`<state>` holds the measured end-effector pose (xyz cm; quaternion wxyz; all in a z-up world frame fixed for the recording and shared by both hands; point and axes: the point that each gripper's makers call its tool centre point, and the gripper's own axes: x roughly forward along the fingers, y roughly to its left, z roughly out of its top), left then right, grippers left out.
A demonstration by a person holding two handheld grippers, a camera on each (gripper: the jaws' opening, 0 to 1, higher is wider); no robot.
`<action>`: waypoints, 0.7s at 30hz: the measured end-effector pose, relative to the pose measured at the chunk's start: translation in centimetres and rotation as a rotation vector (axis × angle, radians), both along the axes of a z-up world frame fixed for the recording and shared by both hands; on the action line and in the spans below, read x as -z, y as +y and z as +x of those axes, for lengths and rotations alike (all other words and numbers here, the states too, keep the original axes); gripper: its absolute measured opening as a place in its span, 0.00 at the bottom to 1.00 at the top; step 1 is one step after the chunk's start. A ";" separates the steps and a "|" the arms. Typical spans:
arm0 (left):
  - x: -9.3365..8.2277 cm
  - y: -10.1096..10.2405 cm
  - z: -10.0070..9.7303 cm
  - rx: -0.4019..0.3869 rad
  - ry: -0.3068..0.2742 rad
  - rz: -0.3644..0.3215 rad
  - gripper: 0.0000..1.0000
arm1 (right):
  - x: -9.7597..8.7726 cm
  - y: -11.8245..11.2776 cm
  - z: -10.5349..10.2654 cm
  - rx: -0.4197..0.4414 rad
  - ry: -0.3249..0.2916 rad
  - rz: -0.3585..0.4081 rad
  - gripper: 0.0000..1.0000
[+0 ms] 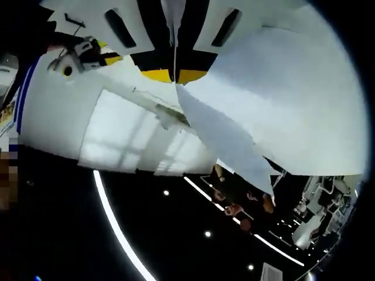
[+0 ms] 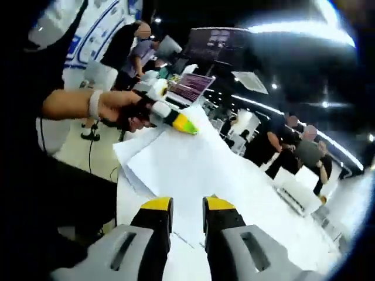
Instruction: Organize the stack of printing papers by aligning and flattening the scattered papers on the table
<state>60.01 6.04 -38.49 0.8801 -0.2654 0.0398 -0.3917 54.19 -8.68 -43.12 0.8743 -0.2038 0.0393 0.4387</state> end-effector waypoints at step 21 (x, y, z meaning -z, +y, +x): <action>1.3 0.8 0.3 -0.015 0.027 0.008 0.06 | 2.3 -8.8 9.7 0.187 -0.164 -0.328 0.17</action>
